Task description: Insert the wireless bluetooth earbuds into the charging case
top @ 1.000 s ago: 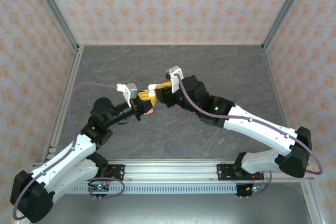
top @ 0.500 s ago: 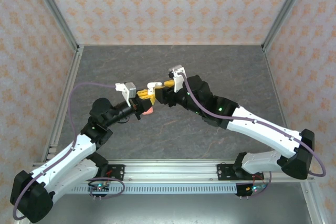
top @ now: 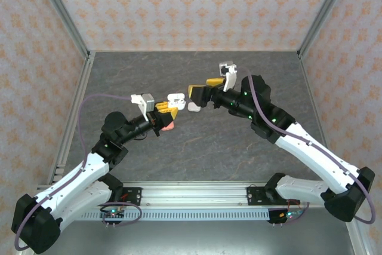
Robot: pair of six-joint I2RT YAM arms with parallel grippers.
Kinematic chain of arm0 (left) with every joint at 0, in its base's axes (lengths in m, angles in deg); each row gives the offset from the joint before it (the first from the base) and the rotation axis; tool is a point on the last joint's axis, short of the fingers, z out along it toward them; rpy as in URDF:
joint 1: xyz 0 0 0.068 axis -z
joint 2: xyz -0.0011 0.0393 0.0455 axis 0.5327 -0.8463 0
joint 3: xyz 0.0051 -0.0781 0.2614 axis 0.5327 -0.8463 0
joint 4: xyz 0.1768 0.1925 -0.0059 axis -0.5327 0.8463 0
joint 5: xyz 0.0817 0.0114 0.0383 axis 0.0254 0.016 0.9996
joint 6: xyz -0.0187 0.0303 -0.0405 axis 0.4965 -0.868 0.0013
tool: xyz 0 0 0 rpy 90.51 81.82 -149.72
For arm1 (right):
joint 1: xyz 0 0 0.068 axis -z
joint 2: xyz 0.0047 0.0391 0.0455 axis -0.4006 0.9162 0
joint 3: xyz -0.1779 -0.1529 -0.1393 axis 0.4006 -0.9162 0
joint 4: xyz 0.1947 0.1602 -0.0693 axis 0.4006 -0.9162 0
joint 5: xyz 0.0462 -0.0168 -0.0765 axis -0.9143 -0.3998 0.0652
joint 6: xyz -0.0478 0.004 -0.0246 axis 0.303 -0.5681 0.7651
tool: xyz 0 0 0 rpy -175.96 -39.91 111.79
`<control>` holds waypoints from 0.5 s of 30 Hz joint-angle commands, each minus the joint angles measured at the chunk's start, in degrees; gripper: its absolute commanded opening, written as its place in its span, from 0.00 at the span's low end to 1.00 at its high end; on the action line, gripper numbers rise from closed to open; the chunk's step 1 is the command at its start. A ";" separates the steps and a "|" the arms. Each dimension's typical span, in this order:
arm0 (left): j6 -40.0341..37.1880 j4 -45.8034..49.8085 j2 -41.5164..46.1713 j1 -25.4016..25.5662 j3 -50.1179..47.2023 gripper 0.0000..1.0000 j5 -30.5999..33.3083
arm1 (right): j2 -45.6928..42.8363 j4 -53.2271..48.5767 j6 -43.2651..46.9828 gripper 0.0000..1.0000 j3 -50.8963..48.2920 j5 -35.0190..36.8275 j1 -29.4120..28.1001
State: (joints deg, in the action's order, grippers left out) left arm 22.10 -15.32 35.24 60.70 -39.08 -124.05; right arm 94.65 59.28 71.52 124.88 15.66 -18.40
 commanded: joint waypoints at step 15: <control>1.09 -3.34 -2.01 0.77 3.04 0.00 -3.79 | 8.92 10.77 -3.96 0.97 2.10 -25.74 -1.05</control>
State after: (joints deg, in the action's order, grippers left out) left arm 23.13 -16.50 33.27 60.98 -38.30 -126.35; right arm 104.51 65.01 66.89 124.29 -6.83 -19.02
